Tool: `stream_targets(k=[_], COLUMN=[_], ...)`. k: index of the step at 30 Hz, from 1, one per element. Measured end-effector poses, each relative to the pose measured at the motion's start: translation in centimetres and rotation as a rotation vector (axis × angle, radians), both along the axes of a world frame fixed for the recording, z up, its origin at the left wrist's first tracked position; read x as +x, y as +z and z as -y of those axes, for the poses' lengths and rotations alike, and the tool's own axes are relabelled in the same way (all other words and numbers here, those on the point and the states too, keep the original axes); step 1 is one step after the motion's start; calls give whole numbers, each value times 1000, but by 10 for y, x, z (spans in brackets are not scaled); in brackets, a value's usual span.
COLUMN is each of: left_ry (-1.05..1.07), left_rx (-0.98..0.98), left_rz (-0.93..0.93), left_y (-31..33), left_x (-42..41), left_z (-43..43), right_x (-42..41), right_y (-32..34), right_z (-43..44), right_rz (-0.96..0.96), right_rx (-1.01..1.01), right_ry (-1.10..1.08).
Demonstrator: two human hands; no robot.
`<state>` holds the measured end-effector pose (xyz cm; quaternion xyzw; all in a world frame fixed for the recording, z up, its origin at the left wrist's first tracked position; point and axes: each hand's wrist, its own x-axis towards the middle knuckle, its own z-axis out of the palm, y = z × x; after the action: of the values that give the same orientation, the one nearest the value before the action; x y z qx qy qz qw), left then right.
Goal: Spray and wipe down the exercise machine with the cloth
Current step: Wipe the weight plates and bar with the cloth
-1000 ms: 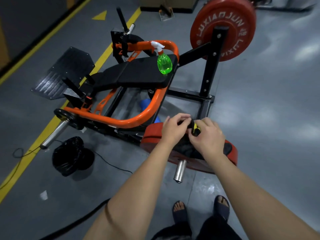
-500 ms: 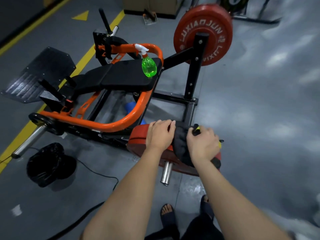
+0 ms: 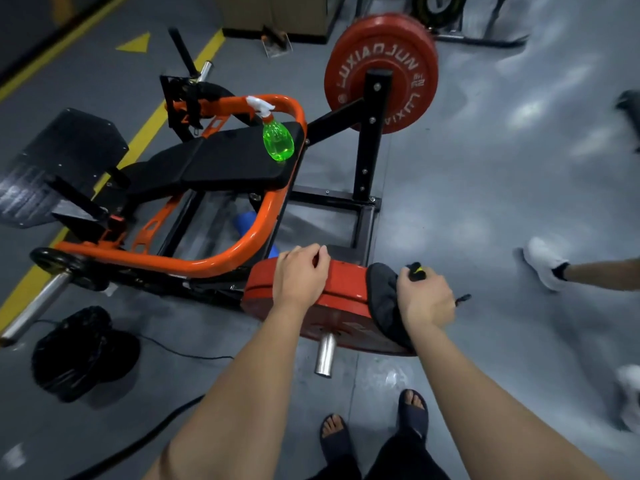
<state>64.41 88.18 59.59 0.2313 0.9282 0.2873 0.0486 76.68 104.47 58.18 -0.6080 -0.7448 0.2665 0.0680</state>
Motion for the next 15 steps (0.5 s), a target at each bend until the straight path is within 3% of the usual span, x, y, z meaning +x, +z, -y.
stream_targets(k=[3, 5, 9, 12, 15], left_ry=[-25, -30, -18, -5, 7], left_rx=[15, 52, 141, 194, 217], left_rz=[3, 39, 101, 102, 134], left_y=[-6, -12, -25, -29, -29], left_x=[-3, -10, -22, -27, -29], left_z=[4, 9, 17, 23, 29], right_x=[-24, -39, -38, -18, -11], right_y=[23, 33, 37, 25, 21], right_z=[42, 67, 56, 35, 21], right_rz=[-55, -120, -359, -574, -462], right_rx=[223, 251, -2, -106, -202], right_ry=[278, 457, 516, 761, 1081])
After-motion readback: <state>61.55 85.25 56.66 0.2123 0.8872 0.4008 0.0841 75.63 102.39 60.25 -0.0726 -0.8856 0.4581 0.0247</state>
